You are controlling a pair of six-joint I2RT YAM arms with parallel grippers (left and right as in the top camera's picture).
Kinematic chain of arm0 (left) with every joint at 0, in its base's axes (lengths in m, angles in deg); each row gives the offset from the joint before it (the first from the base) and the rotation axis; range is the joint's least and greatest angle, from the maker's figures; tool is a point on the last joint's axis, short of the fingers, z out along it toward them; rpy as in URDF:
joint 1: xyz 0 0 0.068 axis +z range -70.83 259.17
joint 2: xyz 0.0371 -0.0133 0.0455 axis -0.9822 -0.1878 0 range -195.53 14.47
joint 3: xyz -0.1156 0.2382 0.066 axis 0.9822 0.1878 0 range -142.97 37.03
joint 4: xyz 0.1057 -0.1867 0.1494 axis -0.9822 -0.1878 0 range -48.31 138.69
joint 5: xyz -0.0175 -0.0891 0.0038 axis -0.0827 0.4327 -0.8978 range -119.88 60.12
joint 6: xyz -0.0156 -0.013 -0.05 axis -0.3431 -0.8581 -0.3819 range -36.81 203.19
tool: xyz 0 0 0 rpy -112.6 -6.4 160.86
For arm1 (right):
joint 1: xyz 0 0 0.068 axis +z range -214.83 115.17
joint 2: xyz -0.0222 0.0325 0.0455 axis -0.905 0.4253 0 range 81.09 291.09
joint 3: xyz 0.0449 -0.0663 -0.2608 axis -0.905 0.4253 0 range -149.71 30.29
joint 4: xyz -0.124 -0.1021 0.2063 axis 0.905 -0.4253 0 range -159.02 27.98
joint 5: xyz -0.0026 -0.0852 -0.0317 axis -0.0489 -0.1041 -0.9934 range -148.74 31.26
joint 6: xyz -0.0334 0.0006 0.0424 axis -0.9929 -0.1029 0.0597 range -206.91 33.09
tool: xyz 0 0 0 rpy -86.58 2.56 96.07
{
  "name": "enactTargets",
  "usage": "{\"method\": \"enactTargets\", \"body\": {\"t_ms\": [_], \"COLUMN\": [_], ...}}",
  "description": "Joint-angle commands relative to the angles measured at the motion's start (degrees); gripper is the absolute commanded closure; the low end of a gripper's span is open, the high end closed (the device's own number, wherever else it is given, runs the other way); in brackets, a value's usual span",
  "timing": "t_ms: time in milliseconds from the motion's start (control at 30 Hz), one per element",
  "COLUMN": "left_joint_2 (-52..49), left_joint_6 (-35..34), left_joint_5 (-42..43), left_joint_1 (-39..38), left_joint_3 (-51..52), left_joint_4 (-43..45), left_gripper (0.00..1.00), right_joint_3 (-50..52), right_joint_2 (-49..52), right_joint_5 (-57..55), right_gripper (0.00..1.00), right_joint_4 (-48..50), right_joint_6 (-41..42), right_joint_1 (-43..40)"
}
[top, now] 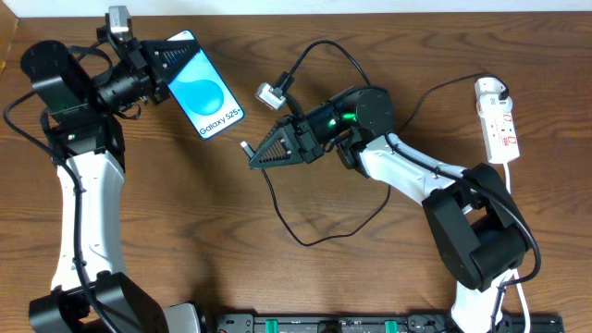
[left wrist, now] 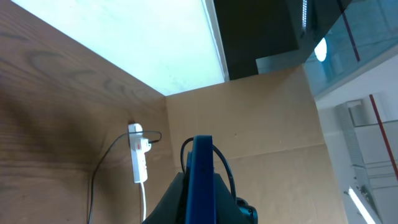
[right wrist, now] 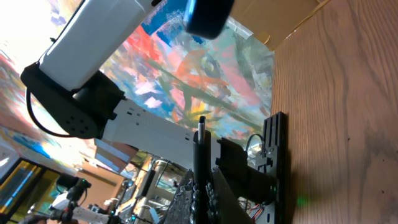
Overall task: Plug charger to phone and switch on socket
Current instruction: 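Carry the plug with the right gripper toward the phone's bottom port, then align the plug under the phone's bottom port with the right gripper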
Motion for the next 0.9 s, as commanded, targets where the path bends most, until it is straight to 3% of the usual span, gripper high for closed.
{"method": "enactTargets", "body": {"t_ms": [0, 867], "left_joint_2": [0.11, 0.11], "left_joint_6": [1.14, 4.42], "left_joint_5": [0.37, 0.20], "left_joint_1": [-0.55, -3.10], "left_joint_3": [-0.50, -0.48], "left_joint_4": [0.35, 0.35], "left_gripper": [0.93, 0.93], "right_joint_3": [-1.73, -3.34], "right_joint_2": [-0.85, -0.85], "right_joint_5": [-0.83, -3.82], "right_gripper": [0.99, 0.99], "right_joint_4": [0.20, 0.22], "right_joint_6": [1.44, 1.33], "right_joint_1": [0.52, 0.52]}}
